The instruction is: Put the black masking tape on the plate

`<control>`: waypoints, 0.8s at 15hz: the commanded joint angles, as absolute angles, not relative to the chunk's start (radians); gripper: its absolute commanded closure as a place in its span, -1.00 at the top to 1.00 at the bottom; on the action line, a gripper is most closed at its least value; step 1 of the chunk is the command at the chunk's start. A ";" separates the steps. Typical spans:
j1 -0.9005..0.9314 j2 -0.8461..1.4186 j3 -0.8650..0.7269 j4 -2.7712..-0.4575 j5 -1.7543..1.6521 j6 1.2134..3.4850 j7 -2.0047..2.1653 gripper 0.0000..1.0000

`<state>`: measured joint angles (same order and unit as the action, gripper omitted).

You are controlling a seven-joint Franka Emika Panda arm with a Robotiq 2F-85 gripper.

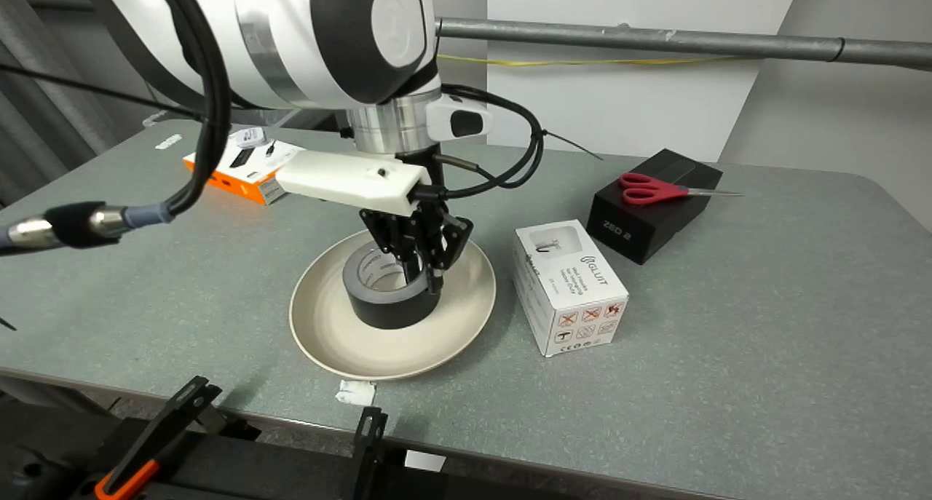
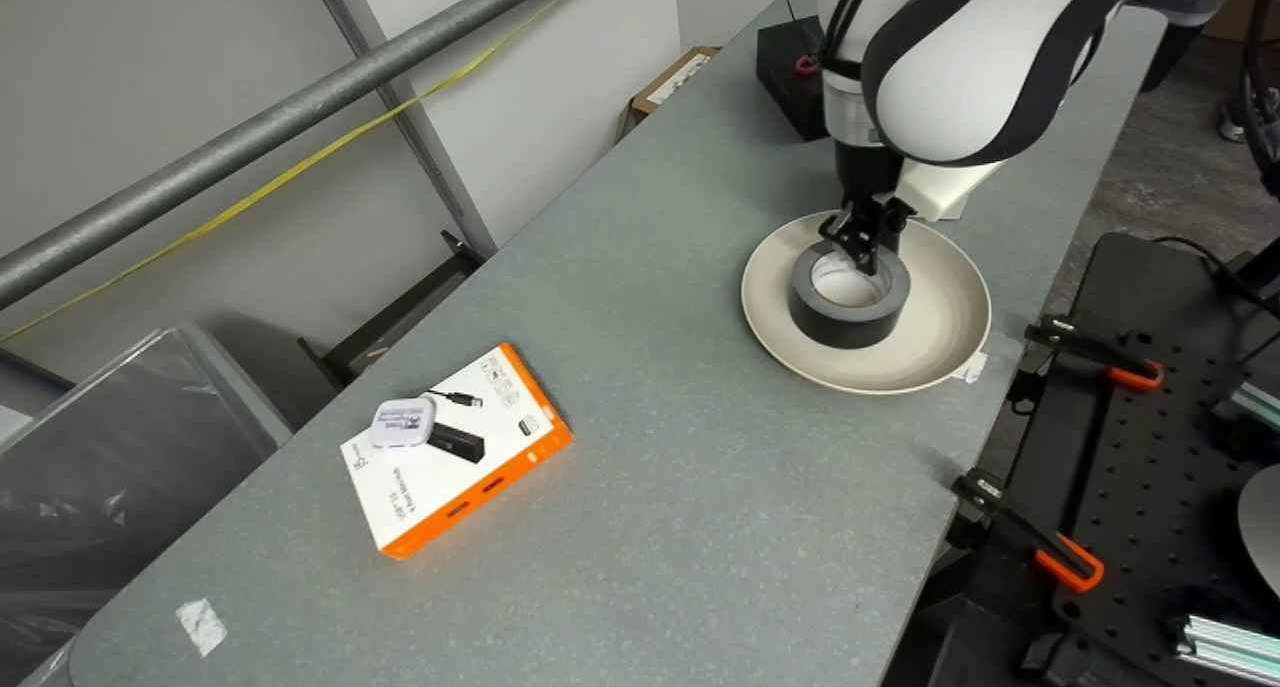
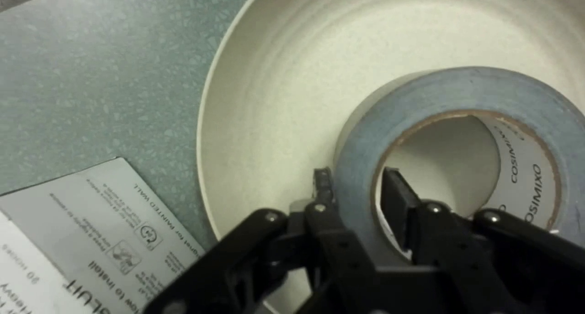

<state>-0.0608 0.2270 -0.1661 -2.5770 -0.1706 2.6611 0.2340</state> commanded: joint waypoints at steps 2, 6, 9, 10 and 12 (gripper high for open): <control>-0.011 0.196 -0.220 -2.561 -0.299 2.564 0.338 0.48; -0.028 0.170 -0.208 -2.553 -0.300 2.504 0.322 0.99; -0.044 0.152 -0.195 -2.535 -0.268 2.449 0.286 1.00; -0.045 0.182 -0.193 -2.546 -0.273 2.504 0.299 1.00; -0.047 0.172 -0.191 -2.539 -0.274 2.482 0.298 1.00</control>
